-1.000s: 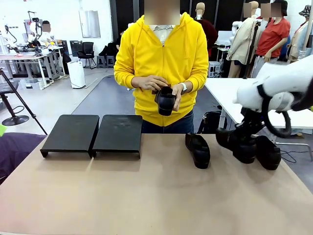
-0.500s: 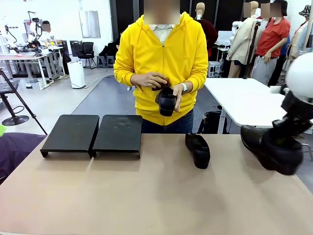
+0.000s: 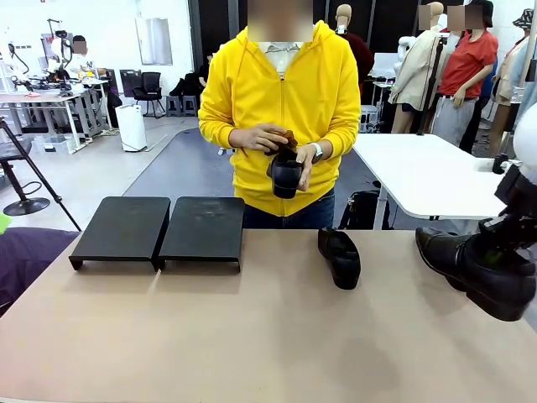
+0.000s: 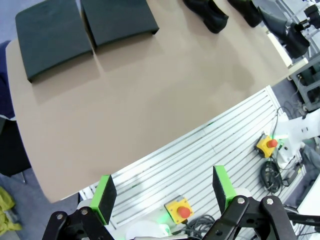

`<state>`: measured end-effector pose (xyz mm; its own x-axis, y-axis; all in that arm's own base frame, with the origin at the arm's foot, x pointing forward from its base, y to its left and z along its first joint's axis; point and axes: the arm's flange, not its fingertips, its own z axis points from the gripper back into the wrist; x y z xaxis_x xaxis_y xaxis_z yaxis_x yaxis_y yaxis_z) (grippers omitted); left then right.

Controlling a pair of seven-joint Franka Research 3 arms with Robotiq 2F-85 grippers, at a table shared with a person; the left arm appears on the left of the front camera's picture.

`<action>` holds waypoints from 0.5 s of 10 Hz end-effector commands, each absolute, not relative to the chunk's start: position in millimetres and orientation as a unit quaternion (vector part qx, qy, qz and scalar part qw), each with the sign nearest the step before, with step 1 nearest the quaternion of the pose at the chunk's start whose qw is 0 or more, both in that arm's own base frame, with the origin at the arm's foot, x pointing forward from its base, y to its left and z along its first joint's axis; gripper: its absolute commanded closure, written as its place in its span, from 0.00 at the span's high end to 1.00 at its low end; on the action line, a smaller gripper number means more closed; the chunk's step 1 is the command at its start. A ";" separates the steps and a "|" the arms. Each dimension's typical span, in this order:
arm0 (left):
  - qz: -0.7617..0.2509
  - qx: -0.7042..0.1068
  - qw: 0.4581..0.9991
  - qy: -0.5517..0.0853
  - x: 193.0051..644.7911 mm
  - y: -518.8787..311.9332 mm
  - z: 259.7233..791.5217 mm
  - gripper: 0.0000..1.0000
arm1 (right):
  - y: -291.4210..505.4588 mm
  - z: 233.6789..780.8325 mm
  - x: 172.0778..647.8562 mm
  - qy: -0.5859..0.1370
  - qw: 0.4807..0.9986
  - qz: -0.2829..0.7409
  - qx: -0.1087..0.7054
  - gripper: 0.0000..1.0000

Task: Organize the shoes by placing them on the stand.
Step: Pick up one Shoe and place it in the middle of the table.

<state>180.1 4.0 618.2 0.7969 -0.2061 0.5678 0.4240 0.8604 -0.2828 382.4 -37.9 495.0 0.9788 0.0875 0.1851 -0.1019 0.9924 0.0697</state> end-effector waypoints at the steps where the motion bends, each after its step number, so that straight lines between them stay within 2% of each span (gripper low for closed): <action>1: -0.177 -0.211 0.923 -0.270 179.5 5.2 618.6 1.00 | -38.1 496.7 378.0 -0.091 0.994 0.047 0.041 0.00; 3: -0.177 -0.211 0.923 -0.270 179.5 5.2 618.6 1.00 | 28.4 503.4 377.1 -0.134 0.990 0.036 0.028 0.00; 4: -0.177 -0.211 0.923 -0.270 179.5 5.2 618.6 1.00 | 58.3 505.4 373.6 -0.151 0.988 -0.007 0.007 0.00; 5: -0.177 -0.211 0.923 -0.270 179.5 5.2 618.6 1.00 | 90.0 506.2 376.0 -0.157 0.987 -0.020 0.024 0.00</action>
